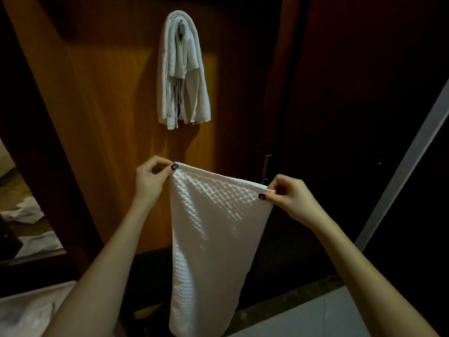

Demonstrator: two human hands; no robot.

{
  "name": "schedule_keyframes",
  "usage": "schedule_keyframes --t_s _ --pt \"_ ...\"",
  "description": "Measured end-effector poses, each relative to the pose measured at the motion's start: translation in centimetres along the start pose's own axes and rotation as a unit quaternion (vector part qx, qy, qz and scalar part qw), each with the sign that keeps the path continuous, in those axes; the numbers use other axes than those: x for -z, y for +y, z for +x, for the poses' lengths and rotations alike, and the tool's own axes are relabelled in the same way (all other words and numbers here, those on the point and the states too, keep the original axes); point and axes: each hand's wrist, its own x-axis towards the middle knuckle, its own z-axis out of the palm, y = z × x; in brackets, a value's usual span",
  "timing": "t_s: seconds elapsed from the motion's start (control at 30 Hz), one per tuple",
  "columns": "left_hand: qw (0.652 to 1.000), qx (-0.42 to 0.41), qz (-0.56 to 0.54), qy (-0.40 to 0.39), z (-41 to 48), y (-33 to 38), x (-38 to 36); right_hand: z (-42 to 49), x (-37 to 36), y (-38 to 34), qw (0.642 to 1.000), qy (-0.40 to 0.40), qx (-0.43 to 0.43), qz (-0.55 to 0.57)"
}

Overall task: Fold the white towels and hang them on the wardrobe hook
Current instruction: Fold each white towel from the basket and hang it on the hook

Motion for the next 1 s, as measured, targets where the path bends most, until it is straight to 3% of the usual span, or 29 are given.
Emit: schedule_keyframes --t_s 0.13,0.33,0.53,0.6,0.73,0.9,1.0 --pt "1.0 -0.006 -0.006 -0.019 0.6 0.6 -0.1 0.1 0.2 -0.2 0.996 0.066 0.014 -0.053" --pt "0.991 -0.072 0.07 -0.089 1.7 2.0 0.4 1.4 0.1 0.2 0.987 0.103 0.006 -0.124" --pt "0.976 -0.024 0.103 -0.188 0.2 1.8 0.0 2.3 -1.0 1.7 0.969 0.041 -0.048 -0.24" --pt "0.967 -0.017 0.166 -0.194 -0.7 1.2 -1.2 2.2 -1.5 2.2 0.972 0.027 -0.072 -0.222" --pt "0.964 -0.029 0.228 -0.135 -2.9 1.0 -4.1 1.6 -2.4 2.3 0.991 0.04 -0.08 -0.101" --pt "0.929 -0.147 0.214 -0.263 -3.4 1.0 -5.3 1.3 -1.1 3.2 0.997 0.037 -0.069 -0.018" --pt "0.925 -0.127 0.285 -0.216 -2.9 0.5 -5.3 1.0 -0.3 3.0 0.996 0.047 -0.079 0.015"
